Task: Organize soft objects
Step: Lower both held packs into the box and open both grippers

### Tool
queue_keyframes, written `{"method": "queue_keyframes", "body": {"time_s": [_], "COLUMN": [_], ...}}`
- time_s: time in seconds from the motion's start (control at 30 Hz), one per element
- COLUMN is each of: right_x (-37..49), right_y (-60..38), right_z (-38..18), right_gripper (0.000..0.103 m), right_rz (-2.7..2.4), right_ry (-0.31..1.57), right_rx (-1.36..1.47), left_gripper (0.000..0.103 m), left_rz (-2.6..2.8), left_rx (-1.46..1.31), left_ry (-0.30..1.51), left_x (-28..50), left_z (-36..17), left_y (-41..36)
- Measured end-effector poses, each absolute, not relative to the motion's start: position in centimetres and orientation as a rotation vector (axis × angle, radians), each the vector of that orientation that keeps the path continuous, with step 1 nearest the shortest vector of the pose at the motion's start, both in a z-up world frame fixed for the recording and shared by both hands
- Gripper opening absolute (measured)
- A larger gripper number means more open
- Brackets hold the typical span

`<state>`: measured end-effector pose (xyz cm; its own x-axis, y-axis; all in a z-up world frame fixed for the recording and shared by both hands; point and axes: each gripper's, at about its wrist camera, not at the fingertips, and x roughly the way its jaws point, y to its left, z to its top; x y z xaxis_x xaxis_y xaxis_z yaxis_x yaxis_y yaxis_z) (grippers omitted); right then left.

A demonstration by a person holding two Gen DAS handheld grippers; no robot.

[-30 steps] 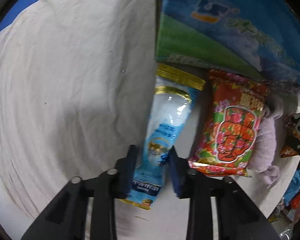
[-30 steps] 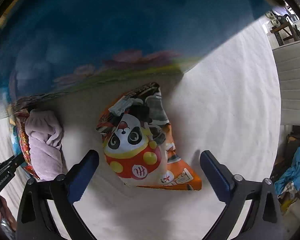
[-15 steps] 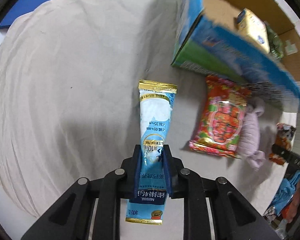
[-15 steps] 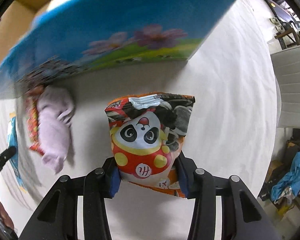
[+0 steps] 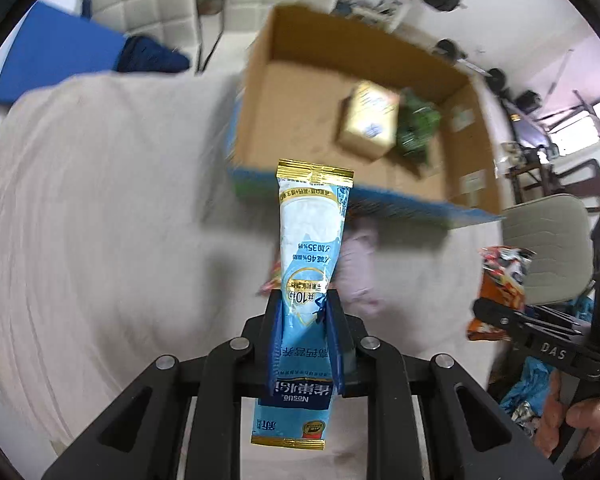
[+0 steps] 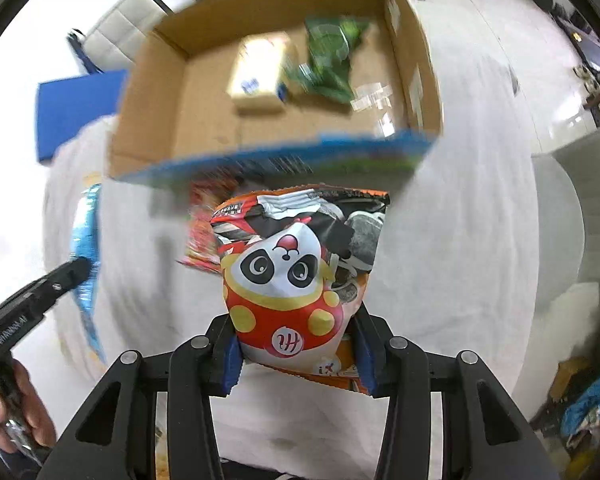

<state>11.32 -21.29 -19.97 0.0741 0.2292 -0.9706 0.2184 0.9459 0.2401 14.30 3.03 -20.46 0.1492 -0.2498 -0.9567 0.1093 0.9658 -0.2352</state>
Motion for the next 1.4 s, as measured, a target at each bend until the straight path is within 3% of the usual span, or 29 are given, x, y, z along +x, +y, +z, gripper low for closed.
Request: {"method": "queue_keyframes", "body": {"time_s": [0.23,0.4,0.83,1.27,1.37,1.4], "right_x": [15.1,18.5,26.3,28.1,28.4,28.5], "right_y": [-21.6,-22.4,-25.4,-25.5,-25.3,-25.3], "right_z": [-13.3,-12.7,-21.7,-30.0,-30.9,-31.1], "right_gripper": [0.048,0.048,0.048,0.049,0.053,0.062], "right_rz": [0.027,-0.017,-0.146,-0.139,-0.144,-0.145], "right_ry": [1.394,1.370,1.503,1.655,1.680,1.679], "right_rx": [0.378,0.350,0.351,0.341,0.320,0.313], "left_gripper": [0.018,0.017,0.018,0.019,0.020,0.020], "left_rz": [-0.349,-0.347,-0.243,-0.220,-0.199,-0.194], "left_rx": [-0.101,-0.081,-0.078,-0.022,0.003,0.014], "left_ry": [1.293,1.262,1.356,1.535,1.571,1.573], "left_x": [17.7,22.2,32.7,37.0,37.5,37.5], "left_z": [-14.6,-13.7,-19.6,-28.5,-29.6,-29.7], "left_y": [-0.4,-2.5,-3.2,-3.9,-3.9,-4.0]}}
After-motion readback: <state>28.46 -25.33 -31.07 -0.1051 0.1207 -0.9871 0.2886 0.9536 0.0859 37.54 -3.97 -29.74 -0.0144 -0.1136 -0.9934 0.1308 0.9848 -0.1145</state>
